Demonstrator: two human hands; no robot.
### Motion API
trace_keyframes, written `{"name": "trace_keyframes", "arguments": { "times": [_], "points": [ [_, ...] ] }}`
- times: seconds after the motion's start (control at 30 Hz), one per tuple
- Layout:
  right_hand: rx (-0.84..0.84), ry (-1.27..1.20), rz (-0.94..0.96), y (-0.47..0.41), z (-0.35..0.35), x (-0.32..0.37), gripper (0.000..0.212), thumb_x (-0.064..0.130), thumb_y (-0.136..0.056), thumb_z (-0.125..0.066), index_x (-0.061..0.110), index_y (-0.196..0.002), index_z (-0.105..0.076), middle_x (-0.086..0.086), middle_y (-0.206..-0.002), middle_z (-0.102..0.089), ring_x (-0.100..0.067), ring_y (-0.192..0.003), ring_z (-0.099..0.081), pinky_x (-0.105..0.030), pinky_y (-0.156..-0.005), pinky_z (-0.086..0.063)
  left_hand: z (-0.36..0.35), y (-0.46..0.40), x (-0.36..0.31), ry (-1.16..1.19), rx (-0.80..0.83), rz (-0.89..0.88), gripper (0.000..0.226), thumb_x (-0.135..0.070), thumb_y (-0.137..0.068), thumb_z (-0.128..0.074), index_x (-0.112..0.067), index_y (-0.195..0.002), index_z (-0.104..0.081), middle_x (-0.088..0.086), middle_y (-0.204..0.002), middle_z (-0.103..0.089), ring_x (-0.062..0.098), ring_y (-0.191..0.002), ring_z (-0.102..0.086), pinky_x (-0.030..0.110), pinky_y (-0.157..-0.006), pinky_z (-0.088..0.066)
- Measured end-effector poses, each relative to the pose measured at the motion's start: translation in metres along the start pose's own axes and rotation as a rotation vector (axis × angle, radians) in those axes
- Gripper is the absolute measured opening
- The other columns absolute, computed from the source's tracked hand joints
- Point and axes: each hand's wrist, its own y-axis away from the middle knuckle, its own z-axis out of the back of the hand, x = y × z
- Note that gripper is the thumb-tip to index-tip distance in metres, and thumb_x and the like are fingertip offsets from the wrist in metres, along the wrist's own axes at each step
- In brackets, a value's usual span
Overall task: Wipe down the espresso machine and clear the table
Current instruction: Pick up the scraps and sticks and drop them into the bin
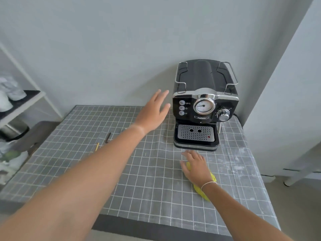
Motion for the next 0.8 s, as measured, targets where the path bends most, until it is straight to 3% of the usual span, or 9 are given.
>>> {"name": "trace_keyframes", "arguments": {
  "times": [0.1, 0.33, 0.63, 0.8],
  "points": [
    [0.047, -0.020, 0.047, -0.014, -0.011, 0.023, 0.039, 0.034, -0.091, -0.046, 0.023, -0.128, -0.050, 0.001, -0.133, -0.049, -0.020, -0.125, -0.043, -0.033, -0.108, -0.027, 0.018, 0.020, 0.024, 0.006, 0.005, 0.076, 0.048, -0.035, -0.096, -0.035, -0.028, -0.143, -0.025, 0.000, -0.155, -0.019, 0.011, -0.127, -0.037, 0.031, -0.102, -0.030],
    [0.104, -0.077, 0.130, -0.032, -0.042, 0.078, 0.035, 0.032, -0.091, -0.045, 0.023, -0.124, -0.051, 0.001, -0.127, -0.051, -0.018, -0.119, -0.047, -0.034, -0.105, -0.034, 0.059, 0.070, 0.102, -0.068, 0.024, 0.229, 0.049, -0.034, -0.097, -0.034, -0.027, -0.144, -0.024, -0.003, -0.155, -0.020, 0.013, -0.142, -0.019, 0.040, -0.113, -0.026],
    [0.077, -0.041, 0.115, -0.054, -0.100, 0.147, 0.029, 0.029, -0.090, -0.050, 0.021, -0.117, -0.057, 0.001, -0.116, -0.058, -0.021, -0.107, -0.054, -0.033, -0.096, -0.040, 0.069, 0.114, 0.221, -0.019, 0.133, 0.293, 0.044, -0.030, -0.097, -0.036, -0.022, -0.140, -0.032, -0.004, -0.148, -0.034, 0.016, -0.132, -0.037, 0.029, -0.100, -0.033],
    [0.118, -0.005, 0.123, -0.069, -0.146, 0.197, 0.030, 0.023, -0.088, -0.051, 0.021, -0.116, -0.060, -0.001, -0.115, -0.060, -0.022, -0.107, -0.054, -0.034, -0.096, -0.040, 0.077, 0.124, 0.281, -0.009, 0.241, 0.272, 0.043, -0.028, -0.097, -0.035, -0.023, -0.139, -0.035, -0.008, -0.145, -0.037, 0.014, -0.124, -0.045, 0.031, -0.097, -0.037]
  ]
}}
